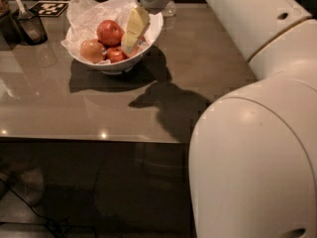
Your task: Pick apple from white bowl
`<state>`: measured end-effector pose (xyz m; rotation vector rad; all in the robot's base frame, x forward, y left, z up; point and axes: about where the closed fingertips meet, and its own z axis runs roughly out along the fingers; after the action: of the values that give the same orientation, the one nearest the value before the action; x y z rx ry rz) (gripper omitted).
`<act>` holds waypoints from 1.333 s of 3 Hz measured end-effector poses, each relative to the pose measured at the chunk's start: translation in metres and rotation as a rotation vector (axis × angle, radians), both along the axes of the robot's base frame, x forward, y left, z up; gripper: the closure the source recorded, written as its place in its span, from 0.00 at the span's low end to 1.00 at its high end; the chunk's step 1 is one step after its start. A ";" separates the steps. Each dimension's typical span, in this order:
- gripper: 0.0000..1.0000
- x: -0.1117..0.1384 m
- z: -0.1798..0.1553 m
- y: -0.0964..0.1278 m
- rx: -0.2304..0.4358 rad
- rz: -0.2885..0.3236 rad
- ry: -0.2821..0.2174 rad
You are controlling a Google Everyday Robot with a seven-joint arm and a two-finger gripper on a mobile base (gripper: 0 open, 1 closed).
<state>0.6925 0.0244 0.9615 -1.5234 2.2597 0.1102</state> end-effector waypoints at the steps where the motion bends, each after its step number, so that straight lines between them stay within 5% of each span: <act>1: 0.00 0.001 -0.001 0.002 0.005 0.003 -0.004; 3: 0.00 0.018 -0.016 0.013 0.078 -0.011 0.027; 4: 0.00 0.032 -0.030 0.017 0.104 -0.076 0.065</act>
Offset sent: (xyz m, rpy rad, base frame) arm 0.0065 0.0001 -0.0040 0.0642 0.0027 0.0066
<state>0.7247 0.0418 0.9314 -1.3985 2.3210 0.2548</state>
